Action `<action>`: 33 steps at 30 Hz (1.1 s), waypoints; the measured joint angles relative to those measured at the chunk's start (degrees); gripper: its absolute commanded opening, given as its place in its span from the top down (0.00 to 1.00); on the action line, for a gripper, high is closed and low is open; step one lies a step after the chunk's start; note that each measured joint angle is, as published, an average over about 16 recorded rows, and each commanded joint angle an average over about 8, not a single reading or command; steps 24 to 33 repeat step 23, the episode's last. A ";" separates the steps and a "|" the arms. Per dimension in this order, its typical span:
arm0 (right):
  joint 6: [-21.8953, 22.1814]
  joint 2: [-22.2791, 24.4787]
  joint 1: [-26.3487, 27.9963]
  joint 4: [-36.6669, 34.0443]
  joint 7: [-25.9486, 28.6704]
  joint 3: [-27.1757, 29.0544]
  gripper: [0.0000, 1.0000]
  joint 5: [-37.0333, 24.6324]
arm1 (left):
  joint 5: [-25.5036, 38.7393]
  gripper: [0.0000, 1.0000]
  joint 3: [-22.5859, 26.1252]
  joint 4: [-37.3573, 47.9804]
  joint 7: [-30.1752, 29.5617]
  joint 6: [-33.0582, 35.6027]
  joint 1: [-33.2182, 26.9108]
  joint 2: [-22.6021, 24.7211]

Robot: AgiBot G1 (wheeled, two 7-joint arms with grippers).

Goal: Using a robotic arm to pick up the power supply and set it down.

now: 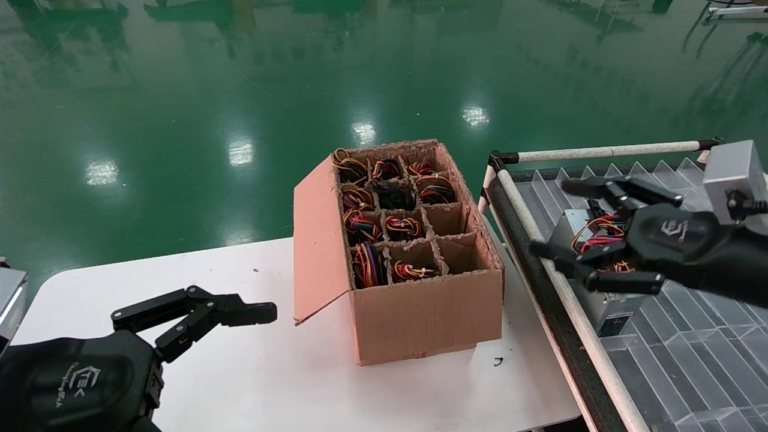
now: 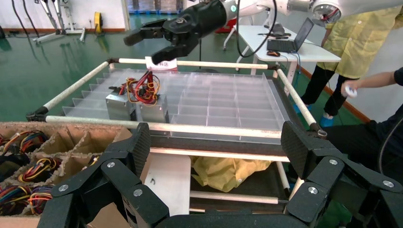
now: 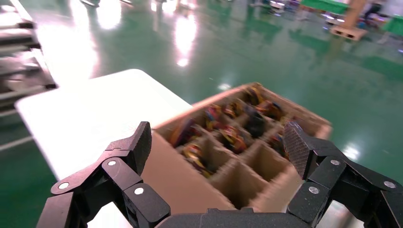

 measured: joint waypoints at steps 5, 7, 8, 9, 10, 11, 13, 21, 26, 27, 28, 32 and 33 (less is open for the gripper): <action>-0.88 0.36 -3.69 6.54 2.81 0.77 0.00 2.77 | -0.01 0.00 0.01 0.00 0.00 0.00 0.00 0.00; -1.23 0.51 -5.18 9.18 3.95 1.08 0.00 3.89 | -0.01 0.00 0.01 0.00 0.01 -0.01 0.00 -0.01; -1.41 0.58 -5.91 10.48 4.51 1.24 0.00 4.44 | -0.01 0.00 0.02 0.00 0.01 -0.01 0.00 -0.01; -1.58 0.65 -6.66 11.81 5.08 1.39 0.00 5.00 | -0.01 0.00 0.02 0.00 0.01 -0.01 0.00 -0.01; -1.76 0.72 -7.40 13.11 5.64 1.55 0.00 5.56 | -0.01 0.00 0.02 0.00 0.01 -0.01 0.00 -0.01; -1.93 0.80 -8.13 14.42 6.20 1.70 0.00 6.11 | -0.01 0.00 0.02 0.00 0.01 -0.01 0.00 -0.01; -2.29 0.94 -9.63 17.07 7.35 2.01 0.00 7.23 | -0.02 0.00 0.02 0.00 0.01 -0.01 -0.01 -0.01; -3.24 1.33 -13.63 24.16 10.39 2.85 0.00 10.24 | -0.02 0.00 0.03 0.00 0.02 -0.01 -0.01 -0.01; -3.41 1.40 -14.34 25.42 10.94 3.00 0.00 10.77 | -0.02 0.00 0.04 0.00 0.02 -0.02 -0.01 -0.01; -3.41 1.40 -14.34 25.42 10.94 3.00 0.00 10.77 | -0.02 0.00 0.04 0.00 0.02 -0.02 -0.01 -0.01; -3.41 1.40 -14.34 25.42 10.94 3.00 0.00 10.77 | -0.02 0.00 0.04 0.00 0.02 -0.02 -0.01 -0.01; -3.41 1.40 -14.34 25.42 10.94 3.00 0.00 10.77 | -0.02 0.00 0.04 0.00 0.02 -0.02 -0.01 -0.01; -3.41 1.40 -14.34 25.42 10.94 3.00 0.00 10.77 | -0.02 0.00 0.04 0.00 0.02 -0.02 -0.01 -0.01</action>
